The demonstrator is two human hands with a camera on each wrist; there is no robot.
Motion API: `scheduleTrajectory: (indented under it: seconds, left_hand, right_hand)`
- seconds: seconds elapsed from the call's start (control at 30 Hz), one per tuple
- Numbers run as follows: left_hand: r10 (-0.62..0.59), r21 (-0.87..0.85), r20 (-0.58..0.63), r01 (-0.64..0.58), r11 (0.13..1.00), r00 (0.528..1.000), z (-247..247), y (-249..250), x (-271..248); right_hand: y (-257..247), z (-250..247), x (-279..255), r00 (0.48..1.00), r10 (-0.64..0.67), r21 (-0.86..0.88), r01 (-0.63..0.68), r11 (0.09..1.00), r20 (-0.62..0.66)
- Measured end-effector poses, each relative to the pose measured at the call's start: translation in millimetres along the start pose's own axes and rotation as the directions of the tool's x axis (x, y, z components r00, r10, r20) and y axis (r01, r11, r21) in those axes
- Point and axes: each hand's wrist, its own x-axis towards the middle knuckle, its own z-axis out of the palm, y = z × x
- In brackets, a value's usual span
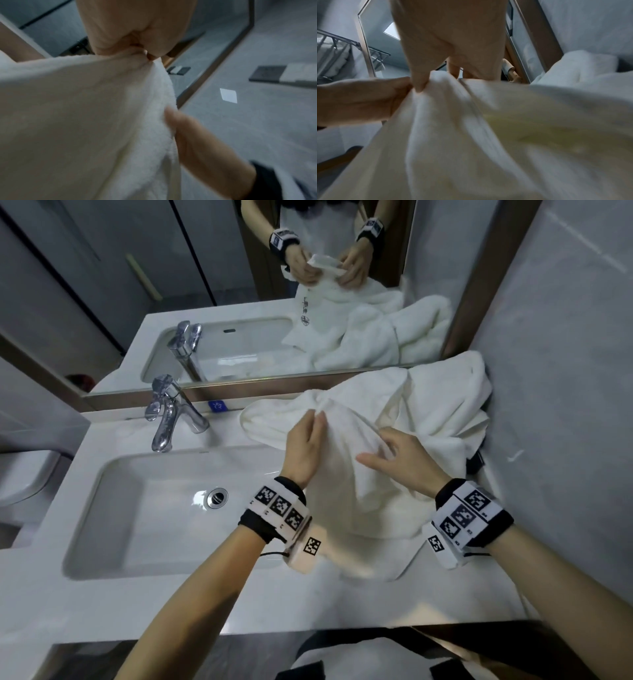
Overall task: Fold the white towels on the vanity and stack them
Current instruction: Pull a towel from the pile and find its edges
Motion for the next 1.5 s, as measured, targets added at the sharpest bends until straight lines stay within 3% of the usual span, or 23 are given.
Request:
scheduleTrajectory:
  seconds: [0.13,0.27,0.43,0.57,0.6,0.67,0.73,0.83,1.0,1.1,1.2,1.3,1.43,1.5]
  left_hand:
    - [-0.019,-0.095,-0.114,0.008,0.995,0.993,-22.3,6.9,16.6]
    - [-0.054,-0.173,-0.239,0.013,0.985,0.970,-49.4,6.6,34.8]
    - [-0.071,-0.174,-0.272,0.024,0.984,0.960,-72.3,-10.0,45.6]
    - [-0.055,-0.129,-0.258,0.022,0.991,0.964,-77.1,-24.2,48.3]
    - [-0.071,-0.123,-0.258,0.040,0.992,0.963,-78.6,-28.0,49.6]
    - [-0.127,-0.120,-0.276,0.097,0.988,0.953,-82.1,-35.9,52.9]
    - [-0.156,-0.119,-0.279,0.127,0.985,0.948,-85.2,-43.5,57.1]
    - [-0.161,-0.089,-0.261,0.142,0.986,0.952,-88.6,-52.8,60.8]
    - [-0.152,-0.020,-0.222,0.151,0.988,0.963,-75.7,-64.5,59.1]
    - [-0.190,-0.079,-0.168,0.179,0.981,0.967,-55.1,-68.5,53.6]
    - [-0.159,-0.030,-0.118,0.156,0.987,0.980,-31.8,-73.2,47.8]
    - [-0.126,0.059,-0.018,0.126,0.990,0.992,-14.6,-82.7,42.6]
    - [-0.112,0.167,0.061,0.101,0.981,0.992,-2.4,-90.7,37.8]
    - [-0.112,0.167,0.064,0.100,0.981,0.992,1.7,-90.0,36.1]
  right_hand:
    - [15.2,-12.0,-7.1,0.999,0.042,-0.179,-0.039,0.983,0.014]
    - [34.3,-41.9,-14.8,0.996,0.089,-0.510,-0.084,0.856,-0.015]
    - [31.6,-73.3,-22.9,0.956,-0.101,-0.737,-0.143,0.660,-0.276]
    - [21.9,-88.2,-15.2,0.913,-0.069,-0.678,-0.245,0.693,-0.401]
    - [18.4,-94.0,-12.5,0.932,-0.037,-0.649,-0.223,0.727,-0.361]
    - [10.0,-104.4,-9.7,0.991,0.031,-0.534,-0.097,0.840,-0.132]
    - [-0.2,-112.4,-10.7,0.998,0.055,-0.362,-0.040,0.931,0.033]
    - [-6.0,-119.5,-10.8,0.998,0.049,-0.152,-0.054,0.987,-0.041]
    - [11.6,-112.7,0.9,0.927,0.053,-0.152,-0.117,0.981,-0.372]
    - [25.9,-103.8,11.9,0.856,0.146,-0.015,-0.177,0.984,-0.496]
    - [40.5,-96.7,21.5,0.819,0.205,0.077,-0.195,0.978,-0.536]
    - [51.3,-93.9,28.5,0.796,0.266,0.061,-0.279,0.958,-0.544]
    - [61.8,-98.8,32.1,0.803,0.369,-0.082,-0.456,0.886,-0.468]
    - [62.0,-98.6,30.8,0.824,0.355,-0.259,-0.496,0.829,-0.441]
